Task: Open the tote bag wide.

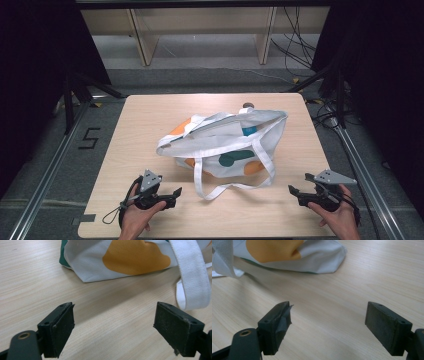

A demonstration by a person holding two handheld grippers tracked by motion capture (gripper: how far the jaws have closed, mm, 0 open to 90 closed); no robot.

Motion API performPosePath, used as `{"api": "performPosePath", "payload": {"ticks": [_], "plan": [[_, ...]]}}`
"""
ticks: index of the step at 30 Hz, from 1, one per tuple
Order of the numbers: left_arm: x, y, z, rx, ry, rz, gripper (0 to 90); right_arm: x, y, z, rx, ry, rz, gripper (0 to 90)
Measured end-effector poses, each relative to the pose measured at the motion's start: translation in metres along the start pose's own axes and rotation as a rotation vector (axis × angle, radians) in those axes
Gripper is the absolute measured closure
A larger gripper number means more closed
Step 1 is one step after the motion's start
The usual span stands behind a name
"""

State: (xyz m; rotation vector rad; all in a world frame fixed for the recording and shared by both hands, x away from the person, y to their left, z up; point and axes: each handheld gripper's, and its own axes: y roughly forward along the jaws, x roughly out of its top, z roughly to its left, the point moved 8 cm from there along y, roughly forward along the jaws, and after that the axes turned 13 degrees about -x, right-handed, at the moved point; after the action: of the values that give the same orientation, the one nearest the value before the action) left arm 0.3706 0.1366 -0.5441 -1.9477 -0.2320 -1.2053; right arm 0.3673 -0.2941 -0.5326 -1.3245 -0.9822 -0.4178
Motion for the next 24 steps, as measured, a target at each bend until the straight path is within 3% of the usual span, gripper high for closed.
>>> {"api": "performPosePath", "payload": {"ticks": [20, 22, 24], "plan": [[-0.0010, -0.0025, 0.0015, 0.005, 0.009, 0.015, 15.7, 0.0009, 0.0007, 0.0007, 0.009, -0.003, -0.012, 24.1], [-0.0012, -0.0026, 0.0014, 0.004, 0.009, 0.018, 16.5, 0.0021, 0.0015, -0.0019, 0.011, -0.036, -0.027, 24.0], [-0.0015, -0.0017, -0.0004, 0.002, -0.004, 0.012, 17.7, 0.0023, 0.0004, -0.0004, 0.025, -0.027, -0.024, 23.4]]}}
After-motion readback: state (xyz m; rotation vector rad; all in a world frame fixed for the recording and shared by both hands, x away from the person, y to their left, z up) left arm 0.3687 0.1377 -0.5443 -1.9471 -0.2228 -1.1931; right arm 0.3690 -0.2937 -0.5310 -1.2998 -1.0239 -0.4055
